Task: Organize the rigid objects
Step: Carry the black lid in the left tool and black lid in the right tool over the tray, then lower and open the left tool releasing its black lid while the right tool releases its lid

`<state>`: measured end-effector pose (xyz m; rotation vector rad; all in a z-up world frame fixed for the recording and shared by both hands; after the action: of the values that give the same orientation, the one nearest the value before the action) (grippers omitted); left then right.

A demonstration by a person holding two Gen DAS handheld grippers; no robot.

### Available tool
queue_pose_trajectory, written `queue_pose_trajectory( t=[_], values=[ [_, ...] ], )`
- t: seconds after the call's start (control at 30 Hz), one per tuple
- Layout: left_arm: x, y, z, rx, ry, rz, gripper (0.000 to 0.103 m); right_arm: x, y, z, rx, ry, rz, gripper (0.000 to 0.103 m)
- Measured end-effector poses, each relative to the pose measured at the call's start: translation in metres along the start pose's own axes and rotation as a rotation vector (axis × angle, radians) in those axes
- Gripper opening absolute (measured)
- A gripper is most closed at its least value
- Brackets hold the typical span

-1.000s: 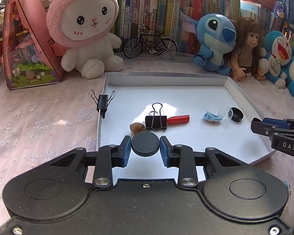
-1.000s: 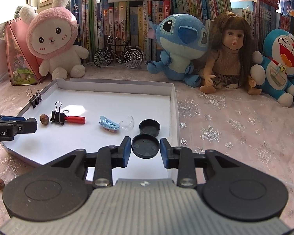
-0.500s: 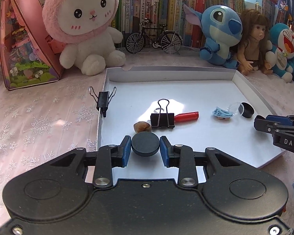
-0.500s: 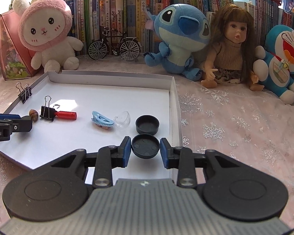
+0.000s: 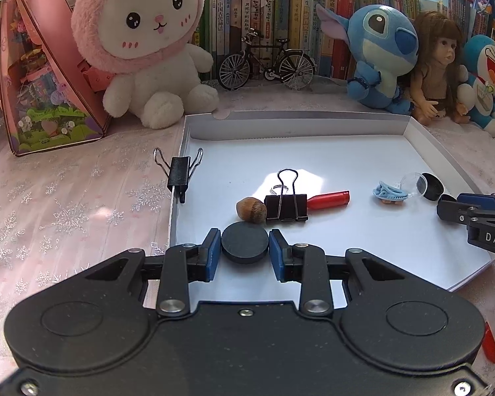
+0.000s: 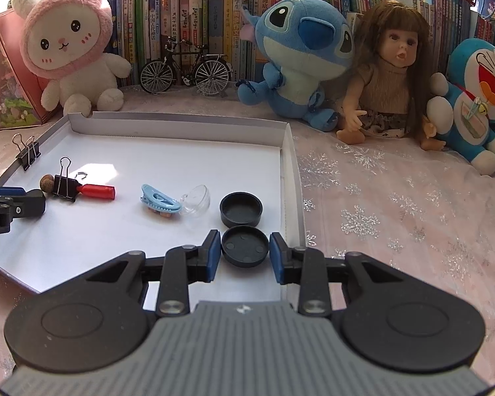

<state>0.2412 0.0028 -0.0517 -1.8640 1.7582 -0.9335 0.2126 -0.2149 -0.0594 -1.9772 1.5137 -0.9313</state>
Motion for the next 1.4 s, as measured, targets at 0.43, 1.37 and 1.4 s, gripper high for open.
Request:
queue_pose_trajectory(
  t=[0.43, 1.37, 1.4],
  values=[
    [0.0001, -0.0007, 0.0030, 0.012, -0.005, 0.006, 0.031, -0.0031, -0.0016, 0.0046, -0.007, 0.005, -0.016, 0.038],
    [0.0038, 0.0029, -0.0036, 0.011, -0.001, 0.010, 0.047, -0.0026, 0.0005, 0.0016, -0.005, -0.005, -0.023, 0.052],
    [0.0043, 0.0034, -0.0054, 0.013, 0.001, 0.012, 0.048, -0.0024, 0.0006, 0.0012, -0.004, -0.005, -0.023, 0.052]
  ],
)
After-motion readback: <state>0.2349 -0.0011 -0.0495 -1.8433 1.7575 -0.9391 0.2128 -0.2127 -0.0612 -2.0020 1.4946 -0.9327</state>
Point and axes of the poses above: each gripper's, at about its wrist camera, not at the fingertips, and z roughly the way its jaws point, x to its right, y to its underside, the point moved 8 cm from there along z, roughly the way its jaws point, and after that the axes turned 14 degrees about -z, right-handed, at the moved point
